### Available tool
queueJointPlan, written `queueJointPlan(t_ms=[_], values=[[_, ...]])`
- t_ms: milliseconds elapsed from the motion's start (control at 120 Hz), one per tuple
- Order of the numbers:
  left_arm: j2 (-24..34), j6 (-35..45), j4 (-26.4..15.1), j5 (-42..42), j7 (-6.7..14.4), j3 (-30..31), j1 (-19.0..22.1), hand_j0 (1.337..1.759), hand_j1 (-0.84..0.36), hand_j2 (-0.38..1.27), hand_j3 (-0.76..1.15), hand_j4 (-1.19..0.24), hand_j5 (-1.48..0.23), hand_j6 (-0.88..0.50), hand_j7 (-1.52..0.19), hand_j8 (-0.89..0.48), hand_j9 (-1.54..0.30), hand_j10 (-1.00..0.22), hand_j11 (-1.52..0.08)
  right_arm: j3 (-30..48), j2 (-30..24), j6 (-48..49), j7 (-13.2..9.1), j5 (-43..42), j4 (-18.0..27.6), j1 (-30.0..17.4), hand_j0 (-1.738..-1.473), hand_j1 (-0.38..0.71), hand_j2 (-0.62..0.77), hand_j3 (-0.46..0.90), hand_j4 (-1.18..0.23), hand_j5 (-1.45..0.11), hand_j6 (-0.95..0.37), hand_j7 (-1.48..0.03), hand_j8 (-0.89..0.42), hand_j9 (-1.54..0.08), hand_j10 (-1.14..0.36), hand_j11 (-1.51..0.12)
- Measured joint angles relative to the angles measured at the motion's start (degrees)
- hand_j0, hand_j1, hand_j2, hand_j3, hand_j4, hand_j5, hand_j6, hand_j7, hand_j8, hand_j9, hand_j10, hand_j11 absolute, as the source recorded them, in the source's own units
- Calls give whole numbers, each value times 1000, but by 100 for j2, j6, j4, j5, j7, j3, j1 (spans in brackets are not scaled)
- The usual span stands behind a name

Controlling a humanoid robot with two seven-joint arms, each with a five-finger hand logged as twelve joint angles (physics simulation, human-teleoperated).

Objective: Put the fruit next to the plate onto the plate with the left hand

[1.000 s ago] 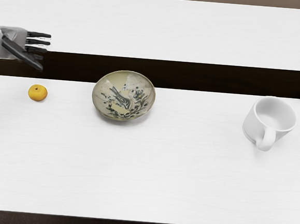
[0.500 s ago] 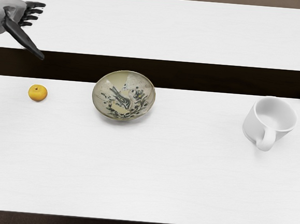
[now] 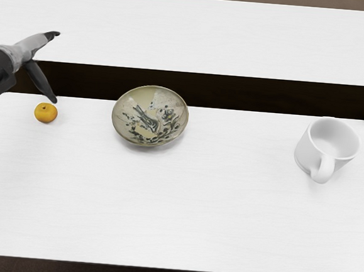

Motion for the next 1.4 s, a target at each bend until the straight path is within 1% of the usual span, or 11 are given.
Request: queueJointPlan(t_ms=[50, 108, 233, 283, 408, 550, 683, 975, 1150, 1400], values=[[-127, 139, -28, 9, 36, 100, 0, 1658, 335, 3, 0, -13, -16, -13, -16, -13, -16, -13, -16, 0, 0, 0, 0, 0, 0, 0, -1658, -349, 0, 0, 0, 0, 0, 0, 0, 0, 0, 0], [-255, 302, -56, 20, 124, 228, 20, 1658, 331, 4, 0, -16, -20, -17, -20, -17, -20, -16, -20, 0, 0, 0, 0, 0, 0, 0, -1658, -349, 0, 0, 0, 0, 0, 0, 0, 0, 0, 0], [-299, 543, -82, 37, 219, 414, 179, 1658, 323, 5, 0, -23, -29, -23, -29, -23, -29, -23, -29, 0, 0, 0, 0, 0, 0, 0, -1658, -349, 0, 0, 0, 0, 0, 0, 0, 0, 0, 0], [-302, 608, -87, 42, 234, 447, 184, 1658, 298, 10, 0, -44, -56, -44, -56, -44, -56, -44, -56, 0, 0, 0, 0, 0, 0, 0, -1658, -349, 0, 0, 0, 0, 0, 0, 0, 0, 0, 0], [-303, 665, -103, 55, 252, 484, 211, 1658, 203, 25, 0, -123, -159, -123, -159, -123, -159, -123, -159, 0, 0, 0, 0, 0, 0, 0, -1658, -349, 0, 0, 0, 0, 0, 0, 0, 0, 0, 0], [-453, 634, -106, 64, 268, 514, 204, 1658, 142, 36, 0, -174, -225, -174, -225, -174, -225, -174, -225, 0, 0, 0, 0, 0, 0, 0, -1658, -349, 0, 0, 0, 0, 0, 0, 0, 0, 0, 0], [-572, 521, -103, 78, 281, 536, 202, 1658, 112, 41, 0, -199, -257, -199, -257, -199, -257, -198, -257, 0, 0, 0, 0, 0, 0, 0, -1658, -349, 0, 0, 0, 0, 0, 0, 0, 0, 0, 0], [-549, 291, -99, 147, 292, 629, 234, 1658, 51, 51, 0, -249, -323, -250, -323, -250, -323, -249, -323, 0, 0, 0, 0, 0, 0, 0, -1658, -349, 0, 0, 0, 0, 0, 0, 0, 0, 0, 0], [-547, 273, -27, 163, 321, 684, 382, 1658, 37, 53, 0, -261, -339, -262, -339, -262, -339, -261, -339, 0, 0, 0, 0, 0, 0, 0, -1658, -349, 0, 0, 0, 0, 0, 0, 0, 0, 0, 0], [-592, 288, 160, 171, 337, 687, 578, 1658, -21, 63, 0, -309, -401, -310, -401, -310, -401, -309, -401, 0, 0, 0, 0, 0, 0, 0, -1658, -349, 0, 0, 0, 0, 0, 0, 0, 0, 0, 0]])
